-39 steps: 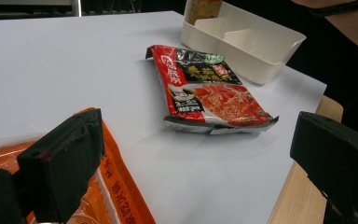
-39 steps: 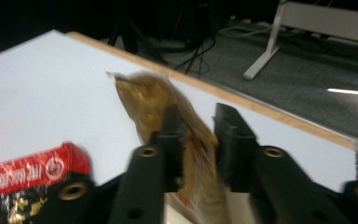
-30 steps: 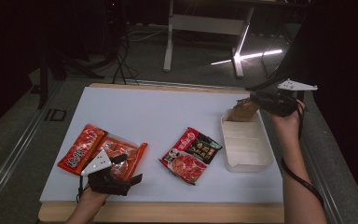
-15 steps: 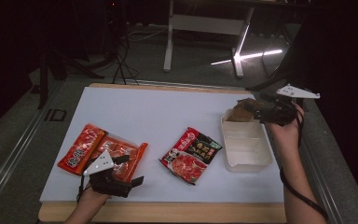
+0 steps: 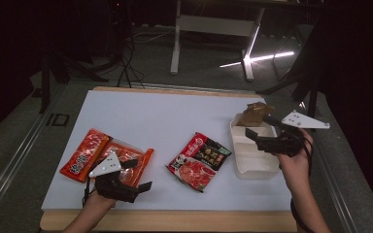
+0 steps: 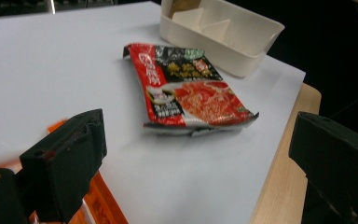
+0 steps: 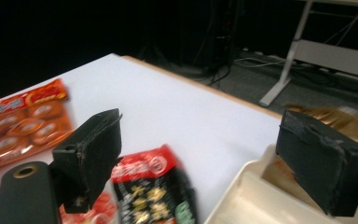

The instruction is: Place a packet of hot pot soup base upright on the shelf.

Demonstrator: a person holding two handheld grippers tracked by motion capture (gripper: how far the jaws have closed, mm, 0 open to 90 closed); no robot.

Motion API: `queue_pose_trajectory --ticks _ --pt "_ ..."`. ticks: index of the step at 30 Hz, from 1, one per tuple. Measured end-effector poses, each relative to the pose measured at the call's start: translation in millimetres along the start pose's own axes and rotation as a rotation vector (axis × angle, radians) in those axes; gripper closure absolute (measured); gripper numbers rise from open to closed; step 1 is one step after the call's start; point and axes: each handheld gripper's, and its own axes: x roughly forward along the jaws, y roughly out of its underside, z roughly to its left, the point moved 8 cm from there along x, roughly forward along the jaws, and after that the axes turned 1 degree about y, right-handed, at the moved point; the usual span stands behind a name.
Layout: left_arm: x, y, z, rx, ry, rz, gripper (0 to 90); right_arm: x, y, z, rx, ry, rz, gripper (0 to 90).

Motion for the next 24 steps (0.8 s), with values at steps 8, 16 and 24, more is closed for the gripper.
queue_pose_trajectory --ticks 8,16,24 --pt "9.0 -9.8 5.0 0.029 0.027 0.028 7.2 -10.8 20.2 33.8 -0.012 -0.08 -0.021 16.4" --pt "21.9 -7.2 10.3 0.042 0.02 0.066 12.7 -17.1 35.3 50.1 0.023 -0.12 -0.024 13.7" --pt "26.7 -5.9 3.4 0.072 0.037 0.066 12.7 -6.8 65.6 64.8 -0.001 -0.101 0.076 26.3"
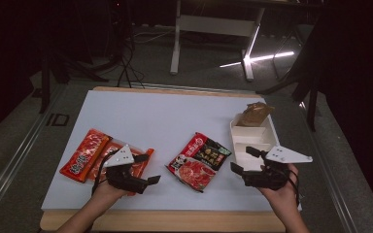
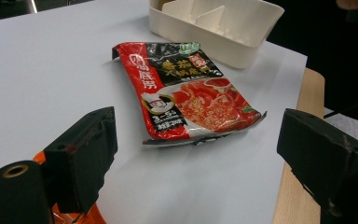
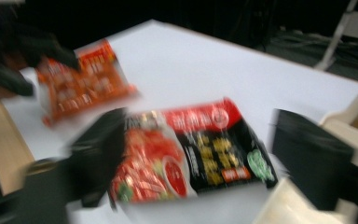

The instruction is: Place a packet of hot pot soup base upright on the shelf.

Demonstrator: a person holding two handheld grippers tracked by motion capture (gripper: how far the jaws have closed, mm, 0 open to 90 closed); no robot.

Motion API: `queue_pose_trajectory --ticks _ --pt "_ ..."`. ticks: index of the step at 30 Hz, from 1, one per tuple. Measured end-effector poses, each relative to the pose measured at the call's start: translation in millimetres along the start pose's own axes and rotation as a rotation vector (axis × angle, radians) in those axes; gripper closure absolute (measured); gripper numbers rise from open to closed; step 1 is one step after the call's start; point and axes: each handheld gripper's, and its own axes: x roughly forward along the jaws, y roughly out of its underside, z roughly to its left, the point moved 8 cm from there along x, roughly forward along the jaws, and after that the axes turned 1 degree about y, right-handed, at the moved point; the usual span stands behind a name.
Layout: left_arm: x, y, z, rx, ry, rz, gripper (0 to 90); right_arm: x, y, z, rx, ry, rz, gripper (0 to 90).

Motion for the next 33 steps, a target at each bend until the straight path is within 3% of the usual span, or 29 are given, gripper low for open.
queue_pose_trajectory --ticks 1,2,3,7,9,13,26,33 --pt "-0.1 0.4 -1.1 0.006 -0.002 0.001 12.7 1.9 3.5 0.1 -0.003 0.007 0.011 37.1" --pt "-0.3 0.5 -2.3 0.008 0.0 -0.001 12.7 3.8 7.7 1.3 -0.007 -0.013 0.034 54.1" --pt "-0.6 0.4 -3.8 0.005 0.005 -0.003 12.7 6.2 11.7 1.7 -0.01 -0.021 0.057 57.0" --pt "-2.9 0.2 -8.3 0.014 0.008 -0.008 12.7 16.9 26.3 6.0 -0.016 -0.048 0.142 82.1" --pt "-4.2 0.2 -10.1 0.008 0.015 -0.016 12.7 22.8 34.2 7.9 -0.016 -0.057 0.18 88.7" --pt "-5.4 1.8 -12.6 0.003 0.021 -0.017 12.7 33.9 48.8 7.1 -0.004 -0.045 0.246 90.0" --pt "-7.4 3.7 -12.1 -0.008 0.029 -0.02 12.7 72.8 91.7 0.9 -0.047 0.053 0.475 90.0" --pt "-7.0 4.2 -11.5 -0.016 0.03 -0.02 12.7 84.6 100.6 -1.5 -0.034 0.078 0.522 90.0"
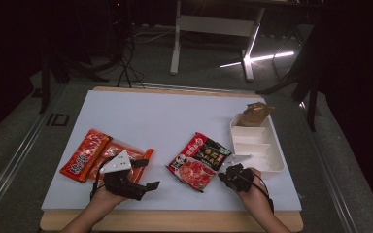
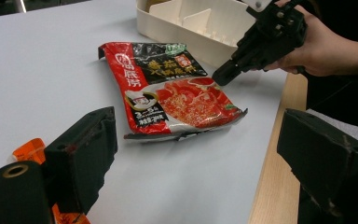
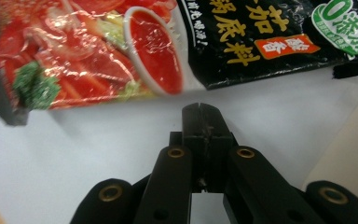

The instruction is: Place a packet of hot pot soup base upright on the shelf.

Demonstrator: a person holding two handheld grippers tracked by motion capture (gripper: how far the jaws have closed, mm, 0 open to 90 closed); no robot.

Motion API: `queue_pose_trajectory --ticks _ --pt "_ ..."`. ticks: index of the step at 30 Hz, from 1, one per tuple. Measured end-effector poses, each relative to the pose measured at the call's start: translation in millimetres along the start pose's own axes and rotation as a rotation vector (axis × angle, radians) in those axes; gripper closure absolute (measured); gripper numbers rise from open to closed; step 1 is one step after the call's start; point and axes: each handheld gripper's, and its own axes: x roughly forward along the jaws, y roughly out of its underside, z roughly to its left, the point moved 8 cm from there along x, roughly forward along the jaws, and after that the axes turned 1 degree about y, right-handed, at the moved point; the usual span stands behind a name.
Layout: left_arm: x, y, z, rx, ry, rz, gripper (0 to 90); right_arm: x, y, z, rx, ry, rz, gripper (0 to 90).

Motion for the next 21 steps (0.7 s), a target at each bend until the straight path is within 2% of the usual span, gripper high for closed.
queue_pose_trajectory --ticks 3,6,12,17,21 --pt "0.3 -0.5 -0.3 0.003 -0.001 -0.001 12.8 4.9 -2.4 -3.8 0.009 0.021 0.008 90.0" --pt "-0.1 -0.6 -0.1 0.0 -0.001 -0.003 12.7 10.9 -4.7 -5.5 0.026 0.018 0.021 90.0" --pt "0.3 -0.1 0.6 -0.004 -0.001 -0.003 12.8 16.1 -12.2 -6.4 0.028 0.028 0.011 90.0" --pt "0.7 0.4 0.6 -0.005 0.0 0.0 12.8 17.0 -21.6 -11.0 0.058 0.054 0.001 90.0" --pt "1.3 0.9 0.3 -0.008 0.002 0.003 12.7 19.1 -22.3 -9.2 0.07 0.069 0.013 90.0"
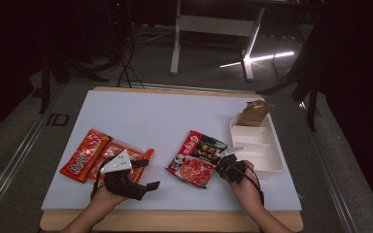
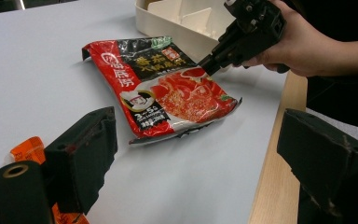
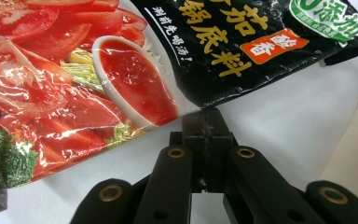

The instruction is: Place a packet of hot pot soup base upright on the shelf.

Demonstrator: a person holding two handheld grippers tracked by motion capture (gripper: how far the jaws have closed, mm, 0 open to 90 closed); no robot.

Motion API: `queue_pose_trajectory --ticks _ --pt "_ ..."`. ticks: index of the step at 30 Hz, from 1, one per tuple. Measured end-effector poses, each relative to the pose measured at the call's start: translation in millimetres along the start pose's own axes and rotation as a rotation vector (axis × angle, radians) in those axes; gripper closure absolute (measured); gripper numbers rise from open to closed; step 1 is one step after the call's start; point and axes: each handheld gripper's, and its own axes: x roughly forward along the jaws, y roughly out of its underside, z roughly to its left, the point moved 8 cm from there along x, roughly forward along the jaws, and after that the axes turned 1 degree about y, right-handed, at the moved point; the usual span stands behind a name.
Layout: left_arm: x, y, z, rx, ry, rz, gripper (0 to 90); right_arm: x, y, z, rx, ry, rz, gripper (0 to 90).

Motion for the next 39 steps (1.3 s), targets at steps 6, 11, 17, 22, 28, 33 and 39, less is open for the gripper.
queue_pose_trajectory --ticks 6,11,17,22,28,33,39 --pt "1.8 0.3 -1.4 0.001 0.006 0.004 12.7 -0.2 -6.9 2.5 0.003 0.024 -0.015 90.0" --pt "1.9 0.0 -1.0 -0.001 0.005 0.003 12.8 7.5 -15.2 9.0 -0.019 0.048 -0.011 90.0" --pt "1.4 -0.1 -0.5 -0.002 0.003 0.002 12.8 16.4 -29.9 11.3 -0.008 0.061 -0.025 90.0" --pt "0.9 -0.4 0.0 -0.002 0.003 0.002 12.8 25.7 -40.4 9.0 0.032 0.053 -0.029 89.3" --pt "1.7 -0.2 0.6 -0.002 -0.002 0.004 12.7 36.5 -50.6 5.4 0.038 0.073 -0.033 88.7" --pt "0.9 0.4 2.6 -0.008 -0.004 0.005 12.8 34.7 -54.4 0.0 0.023 0.115 -0.031 85.3" --pt "0.5 0.4 2.6 -0.012 -0.003 0.012 12.8 15.2 -64.6 -6.1 0.019 0.139 -0.108 82.1"
